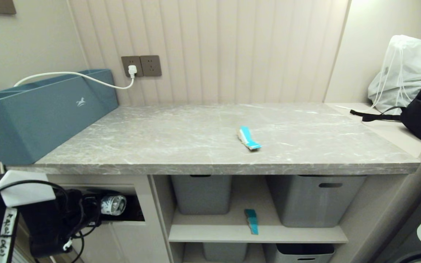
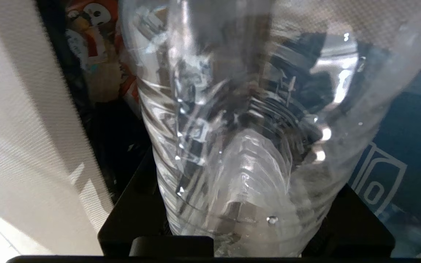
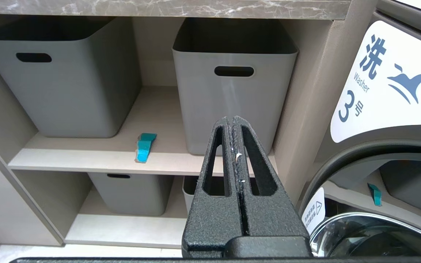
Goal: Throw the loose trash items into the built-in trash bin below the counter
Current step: Put the garbage in the trash can
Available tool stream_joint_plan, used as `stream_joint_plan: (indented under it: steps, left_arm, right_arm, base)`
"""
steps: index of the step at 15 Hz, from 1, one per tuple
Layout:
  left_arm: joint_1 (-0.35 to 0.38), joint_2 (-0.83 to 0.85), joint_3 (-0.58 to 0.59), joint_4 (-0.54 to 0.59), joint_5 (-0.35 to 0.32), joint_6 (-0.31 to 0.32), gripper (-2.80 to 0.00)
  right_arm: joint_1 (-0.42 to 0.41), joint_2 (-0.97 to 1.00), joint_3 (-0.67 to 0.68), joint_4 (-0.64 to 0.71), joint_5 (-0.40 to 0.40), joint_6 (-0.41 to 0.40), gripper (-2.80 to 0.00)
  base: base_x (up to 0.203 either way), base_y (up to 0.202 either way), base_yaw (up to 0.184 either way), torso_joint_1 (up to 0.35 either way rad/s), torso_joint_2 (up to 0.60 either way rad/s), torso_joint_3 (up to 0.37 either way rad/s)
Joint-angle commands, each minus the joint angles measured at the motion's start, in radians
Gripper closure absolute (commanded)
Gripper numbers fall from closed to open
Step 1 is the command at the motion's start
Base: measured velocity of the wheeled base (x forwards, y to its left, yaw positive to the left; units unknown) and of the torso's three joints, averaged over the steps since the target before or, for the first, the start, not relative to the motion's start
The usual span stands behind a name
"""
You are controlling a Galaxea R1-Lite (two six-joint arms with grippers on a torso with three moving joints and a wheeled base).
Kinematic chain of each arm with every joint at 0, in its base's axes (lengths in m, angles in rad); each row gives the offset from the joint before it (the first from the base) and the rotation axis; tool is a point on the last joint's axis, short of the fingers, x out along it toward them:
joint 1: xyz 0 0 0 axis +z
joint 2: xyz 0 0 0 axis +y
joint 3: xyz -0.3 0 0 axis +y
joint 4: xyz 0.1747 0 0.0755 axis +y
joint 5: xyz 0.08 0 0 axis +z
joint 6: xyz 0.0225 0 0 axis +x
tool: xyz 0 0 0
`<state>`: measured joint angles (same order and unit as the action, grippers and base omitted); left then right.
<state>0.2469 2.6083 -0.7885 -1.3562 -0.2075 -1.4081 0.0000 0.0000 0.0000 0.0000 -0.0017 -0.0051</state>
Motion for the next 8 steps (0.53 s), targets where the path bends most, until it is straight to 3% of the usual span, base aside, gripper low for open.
stream_joint_plan:
  steps: [1,8]
  left_arm:
    - [-0.006,0.002,-0.012,-0.008,-0.001,-0.008,0.00]
    - [-0.018,0.019,-0.031,-0.008,0.025,-0.002,0.00]
  right_arm:
    - [0.000,0.000,0.000,0.000,0.000,-0.001,0.00]
    - [0.000,0.000,0.000,0.000,0.000,0.001,0.00]
  base:
    - [0.000,0.000,0.000,0.000,0.00,0.000]
    - [0.000,0.000,0.000,0.000,0.00,0.000]
